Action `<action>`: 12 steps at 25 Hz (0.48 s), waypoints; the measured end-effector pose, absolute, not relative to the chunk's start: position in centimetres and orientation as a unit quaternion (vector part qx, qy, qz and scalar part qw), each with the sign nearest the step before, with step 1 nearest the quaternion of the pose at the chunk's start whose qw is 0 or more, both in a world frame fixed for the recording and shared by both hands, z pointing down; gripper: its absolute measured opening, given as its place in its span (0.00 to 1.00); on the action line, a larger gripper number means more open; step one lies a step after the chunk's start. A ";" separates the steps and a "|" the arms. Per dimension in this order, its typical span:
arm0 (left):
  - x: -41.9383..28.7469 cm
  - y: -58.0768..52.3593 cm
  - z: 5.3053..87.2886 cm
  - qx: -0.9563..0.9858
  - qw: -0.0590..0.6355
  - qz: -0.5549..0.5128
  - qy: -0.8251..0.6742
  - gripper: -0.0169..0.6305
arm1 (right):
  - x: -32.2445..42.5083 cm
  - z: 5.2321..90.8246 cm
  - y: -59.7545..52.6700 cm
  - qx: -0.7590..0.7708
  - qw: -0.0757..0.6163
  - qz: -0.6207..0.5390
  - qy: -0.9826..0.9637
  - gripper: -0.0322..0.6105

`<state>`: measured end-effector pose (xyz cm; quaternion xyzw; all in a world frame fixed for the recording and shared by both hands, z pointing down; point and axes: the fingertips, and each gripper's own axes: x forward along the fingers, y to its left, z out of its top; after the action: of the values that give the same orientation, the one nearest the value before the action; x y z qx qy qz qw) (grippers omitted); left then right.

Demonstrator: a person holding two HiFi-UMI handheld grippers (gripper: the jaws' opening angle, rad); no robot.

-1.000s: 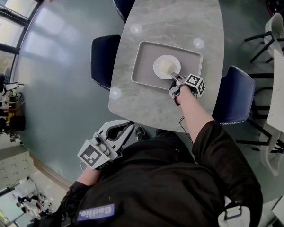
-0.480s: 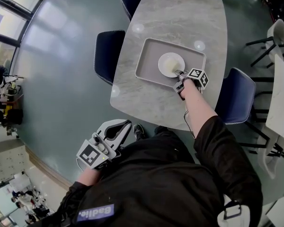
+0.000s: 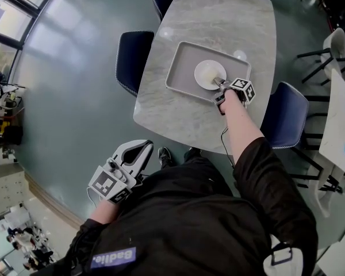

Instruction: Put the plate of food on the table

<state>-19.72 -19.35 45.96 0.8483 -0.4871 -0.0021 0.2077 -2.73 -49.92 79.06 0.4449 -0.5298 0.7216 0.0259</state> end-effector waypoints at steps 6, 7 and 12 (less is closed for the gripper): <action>-21.5 -18.1 45.8 0.837 0.204 -0.011 -0.508 0.03 | -1.5 79.1 -49.0 0.463 0.056 0.711 -0.526 0.31; -21.7 -17.7 46.1 0.836 0.205 -0.004 -0.509 0.03 | -1.2 79.0 -48.8 0.465 0.057 0.708 -0.527 0.31; -22.3 -16.6 44.6 0.849 0.189 -0.033 -0.492 0.03 | -0.4 76.7 -46.4 0.463 0.028 0.693 -0.552 0.31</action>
<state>-22.30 -16.60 44.64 0.8494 -0.4917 -0.0326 0.1891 -0.37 -46.43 76.73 0.4633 -0.5515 0.6931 0.0282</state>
